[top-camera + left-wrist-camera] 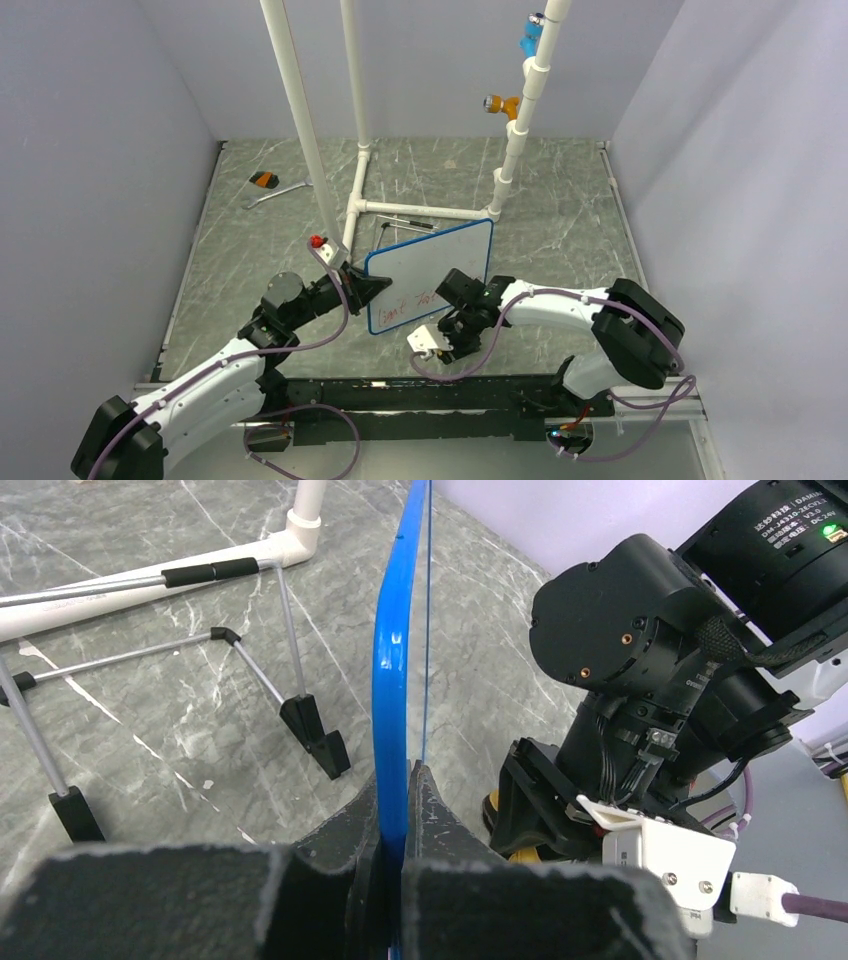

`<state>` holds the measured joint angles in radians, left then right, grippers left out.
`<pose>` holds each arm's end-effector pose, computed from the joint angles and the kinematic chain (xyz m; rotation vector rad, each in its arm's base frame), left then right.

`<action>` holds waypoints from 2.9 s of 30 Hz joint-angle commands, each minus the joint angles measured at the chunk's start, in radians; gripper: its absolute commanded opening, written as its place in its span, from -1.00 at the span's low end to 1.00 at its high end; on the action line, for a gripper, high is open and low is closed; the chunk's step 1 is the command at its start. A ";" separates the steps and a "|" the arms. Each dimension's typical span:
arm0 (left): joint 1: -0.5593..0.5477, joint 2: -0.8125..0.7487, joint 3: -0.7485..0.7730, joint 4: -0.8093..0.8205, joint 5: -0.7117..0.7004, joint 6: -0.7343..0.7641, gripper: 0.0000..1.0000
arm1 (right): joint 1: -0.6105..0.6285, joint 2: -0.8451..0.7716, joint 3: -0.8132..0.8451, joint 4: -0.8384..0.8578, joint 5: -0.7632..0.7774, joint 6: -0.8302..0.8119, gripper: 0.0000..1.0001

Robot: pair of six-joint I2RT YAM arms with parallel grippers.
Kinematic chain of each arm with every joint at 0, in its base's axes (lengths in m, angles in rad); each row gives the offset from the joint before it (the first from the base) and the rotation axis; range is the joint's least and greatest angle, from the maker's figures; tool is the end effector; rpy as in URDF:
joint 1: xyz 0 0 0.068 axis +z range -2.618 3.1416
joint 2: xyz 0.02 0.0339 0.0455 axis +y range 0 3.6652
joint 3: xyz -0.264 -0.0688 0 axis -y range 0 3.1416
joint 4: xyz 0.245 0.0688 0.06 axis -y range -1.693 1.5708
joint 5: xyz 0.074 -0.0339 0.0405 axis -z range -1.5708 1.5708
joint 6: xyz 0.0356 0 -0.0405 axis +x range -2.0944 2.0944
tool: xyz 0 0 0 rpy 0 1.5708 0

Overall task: Erase the whiteboard
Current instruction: Pick up the whiteboard eraser from the center of the board, then erase the whiteboard at the center of the board.

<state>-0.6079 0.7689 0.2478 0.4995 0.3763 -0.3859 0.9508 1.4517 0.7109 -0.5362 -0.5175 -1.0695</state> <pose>0.1400 -0.1134 0.2248 0.4939 1.6240 -1.0578 0.1253 0.2058 0.1541 -2.3757 1.3650 0.6994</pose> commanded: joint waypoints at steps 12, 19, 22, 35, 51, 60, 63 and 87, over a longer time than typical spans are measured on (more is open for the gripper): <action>-0.017 0.030 -0.091 -0.008 -0.053 0.021 -1.00 | -0.103 -0.063 0.096 -0.146 -0.114 0.018 -0.89; -0.040 0.084 -0.103 0.064 -0.065 -0.019 -1.00 | -0.342 -0.231 0.116 -0.219 -0.270 0.042 -0.92; -0.047 0.101 -0.107 0.090 -0.061 -0.033 -1.00 | -0.441 -0.311 0.097 -0.178 -0.267 0.108 -0.95; -0.085 0.079 -0.145 0.149 -0.138 -0.098 -1.00 | -0.579 -0.356 0.079 -0.018 -0.153 0.318 -1.00; -0.142 0.130 -0.145 0.183 -0.187 -0.100 -1.00 | -0.625 -0.338 0.078 0.005 -0.168 0.345 -1.00; -0.162 0.168 -0.137 0.201 -0.193 -0.098 -1.00 | -0.627 -0.336 0.072 0.009 -0.170 0.341 -1.00; -0.167 0.177 -0.135 0.208 -0.193 -0.100 -1.00 | -0.626 -0.334 0.070 0.014 -0.168 0.342 -1.00; -0.172 0.201 -0.117 0.181 -0.197 -0.166 -1.00 | -0.624 -0.311 0.072 0.173 -0.019 0.454 -1.00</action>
<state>-0.7685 0.9520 0.1291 0.8402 0.1596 -0.5503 0.3298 1.1297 0.7731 -0.4664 -0.6086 -0.6781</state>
